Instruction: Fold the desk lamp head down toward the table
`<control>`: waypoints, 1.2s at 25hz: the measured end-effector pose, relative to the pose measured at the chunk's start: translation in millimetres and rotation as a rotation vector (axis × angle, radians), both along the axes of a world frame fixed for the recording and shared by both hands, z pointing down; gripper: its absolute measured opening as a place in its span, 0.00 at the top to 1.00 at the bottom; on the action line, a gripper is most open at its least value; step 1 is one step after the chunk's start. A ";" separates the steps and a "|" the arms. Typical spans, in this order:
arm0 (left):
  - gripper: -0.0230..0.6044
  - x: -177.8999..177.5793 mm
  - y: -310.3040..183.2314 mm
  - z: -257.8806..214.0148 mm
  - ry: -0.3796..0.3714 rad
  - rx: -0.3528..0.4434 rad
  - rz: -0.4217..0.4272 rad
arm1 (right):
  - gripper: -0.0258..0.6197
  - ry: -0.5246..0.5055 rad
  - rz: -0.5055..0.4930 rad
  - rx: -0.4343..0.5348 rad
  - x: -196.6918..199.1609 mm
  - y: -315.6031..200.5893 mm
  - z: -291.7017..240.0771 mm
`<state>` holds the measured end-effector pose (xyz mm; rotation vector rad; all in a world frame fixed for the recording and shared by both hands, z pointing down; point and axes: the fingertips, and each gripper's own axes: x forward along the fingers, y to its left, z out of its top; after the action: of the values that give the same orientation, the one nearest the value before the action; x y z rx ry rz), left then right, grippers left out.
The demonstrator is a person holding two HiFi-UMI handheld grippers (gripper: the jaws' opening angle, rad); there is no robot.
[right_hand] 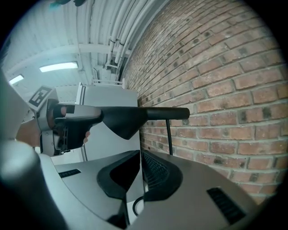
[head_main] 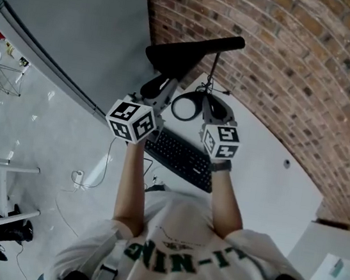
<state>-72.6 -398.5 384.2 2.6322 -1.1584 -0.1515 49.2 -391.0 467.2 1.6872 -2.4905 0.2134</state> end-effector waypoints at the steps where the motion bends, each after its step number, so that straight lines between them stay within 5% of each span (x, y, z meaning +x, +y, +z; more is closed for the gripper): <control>1: 0.82 1.0 -0.2 0.3 0.004 0.001 0.002 | 0.93 -0.008 0.003 -0.008 1.9 -0.6 1.2; 8: 0.93 6.1 1.8 0.5 0.076 -0.022 0.043 | 0.93 -0.042 0.004 -0.034 1.3 0.2 5.4; 30: 0.96 7.9 2.7 36.4 0.307 -0.163 0.090 | 0.93 -0.128 0.003 -0.051 5.0 12.1 6.6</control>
<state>-64.7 -395.9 420.6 2.4064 -0.9080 -0.4095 54.3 -378.9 473.8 1.7076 -2.5484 0.3935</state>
